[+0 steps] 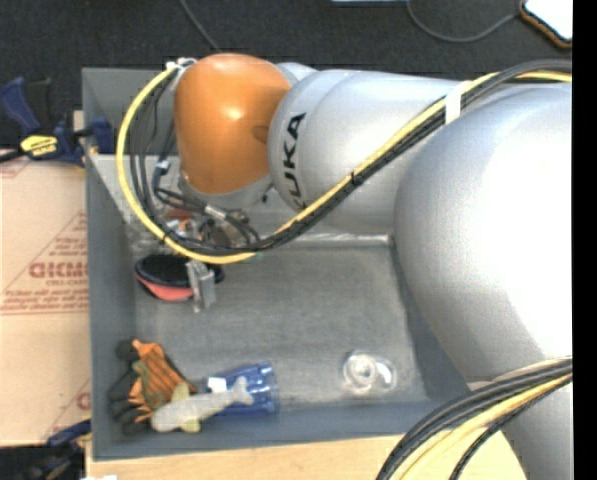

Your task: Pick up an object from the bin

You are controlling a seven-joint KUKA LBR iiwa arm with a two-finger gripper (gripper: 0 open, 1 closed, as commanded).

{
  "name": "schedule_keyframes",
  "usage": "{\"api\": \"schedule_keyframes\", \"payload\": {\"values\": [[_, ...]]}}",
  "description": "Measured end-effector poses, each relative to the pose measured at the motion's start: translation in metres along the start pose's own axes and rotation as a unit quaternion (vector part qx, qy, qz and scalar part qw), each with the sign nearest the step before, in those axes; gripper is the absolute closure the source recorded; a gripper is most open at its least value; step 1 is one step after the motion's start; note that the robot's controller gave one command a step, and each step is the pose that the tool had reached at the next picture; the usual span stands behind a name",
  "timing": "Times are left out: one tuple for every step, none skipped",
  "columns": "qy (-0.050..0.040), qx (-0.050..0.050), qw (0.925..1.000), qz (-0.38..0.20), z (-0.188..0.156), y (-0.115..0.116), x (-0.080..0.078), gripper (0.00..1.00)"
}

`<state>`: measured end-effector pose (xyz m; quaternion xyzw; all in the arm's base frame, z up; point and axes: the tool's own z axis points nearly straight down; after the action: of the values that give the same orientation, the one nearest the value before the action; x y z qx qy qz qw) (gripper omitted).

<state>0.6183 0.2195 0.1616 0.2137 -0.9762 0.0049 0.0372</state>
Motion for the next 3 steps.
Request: {"api": "schedule_keyframes", "payload": {"values": [[-0.0037,0.001,0.9998,-0.018,0.010,-0.002,-0.007,1.00],[-0.0022,0.001,0.9958,-0.092,0.071,-0.024,-0.020,1.00],[-0.0068,0.001,0.9994,-0.035,0.057,-0.022,-0.022,1.00]]}}
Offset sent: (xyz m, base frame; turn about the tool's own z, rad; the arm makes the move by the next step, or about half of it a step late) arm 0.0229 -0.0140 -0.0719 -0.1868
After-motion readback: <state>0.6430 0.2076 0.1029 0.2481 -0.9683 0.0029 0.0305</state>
